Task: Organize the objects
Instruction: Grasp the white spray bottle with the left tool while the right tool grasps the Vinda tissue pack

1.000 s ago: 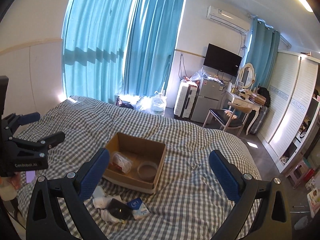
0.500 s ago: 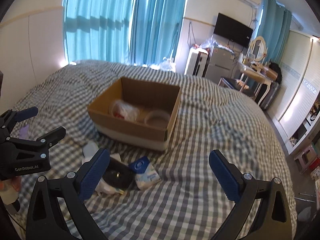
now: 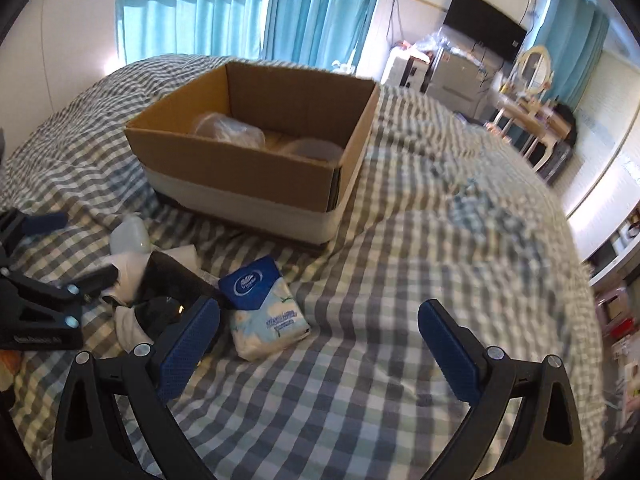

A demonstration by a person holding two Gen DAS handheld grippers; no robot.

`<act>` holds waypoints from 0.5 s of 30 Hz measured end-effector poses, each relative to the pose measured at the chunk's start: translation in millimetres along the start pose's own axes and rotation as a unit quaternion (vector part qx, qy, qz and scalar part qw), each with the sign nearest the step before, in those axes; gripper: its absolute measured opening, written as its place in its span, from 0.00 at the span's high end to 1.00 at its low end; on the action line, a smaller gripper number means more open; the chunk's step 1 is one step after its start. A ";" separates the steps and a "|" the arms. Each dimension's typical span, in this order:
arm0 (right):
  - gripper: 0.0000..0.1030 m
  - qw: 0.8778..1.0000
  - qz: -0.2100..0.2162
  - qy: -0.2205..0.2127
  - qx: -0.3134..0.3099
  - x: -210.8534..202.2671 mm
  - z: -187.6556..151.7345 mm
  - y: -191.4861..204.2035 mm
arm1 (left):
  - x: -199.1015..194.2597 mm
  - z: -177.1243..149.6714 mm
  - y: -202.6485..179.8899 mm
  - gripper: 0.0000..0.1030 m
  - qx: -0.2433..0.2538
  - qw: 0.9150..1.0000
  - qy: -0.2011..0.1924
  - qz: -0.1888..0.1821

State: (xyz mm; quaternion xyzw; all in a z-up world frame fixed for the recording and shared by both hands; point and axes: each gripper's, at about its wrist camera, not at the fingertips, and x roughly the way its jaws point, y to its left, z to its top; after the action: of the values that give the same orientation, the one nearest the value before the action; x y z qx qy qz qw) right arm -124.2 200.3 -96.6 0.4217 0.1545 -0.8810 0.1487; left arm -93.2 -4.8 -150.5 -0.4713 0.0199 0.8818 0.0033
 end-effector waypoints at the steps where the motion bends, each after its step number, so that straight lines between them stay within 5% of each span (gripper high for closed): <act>1: 0.03 1.000 0.007 0.002 0.004 2.1 -1.7 -0.5 | 3.0 -0.3 -2.4 0.09 0.005 1.000 0.007 -0.009; 5: 0.03 0.999 0.026 0.009 0.023 7.3 -4.7 -7.5 | 12.3 2.2 -15.3 0.17 0.028 0.999 0.016 -0.021; 11: 0.03 0.999 0.032 0.021 0.029 14.3 -7.3 -8.5 | 27.5 5.2 -34.5 0.47 0.060 0.997 0.029 -0.029; 15: 0.03 0.999 0.031 0.030 0.031 18.2 -8.3 -7.9 | 21.2 1.4 -37.3 0.49 0.065 0.997 0.023 -0.030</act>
State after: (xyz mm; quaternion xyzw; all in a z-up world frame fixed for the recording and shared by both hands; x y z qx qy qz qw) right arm -132.4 208.4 -114.8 0.4565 0.1187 -0.8675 0.1582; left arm -105.2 32.3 -168.5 -0.4910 0.0630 0.8668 0.0593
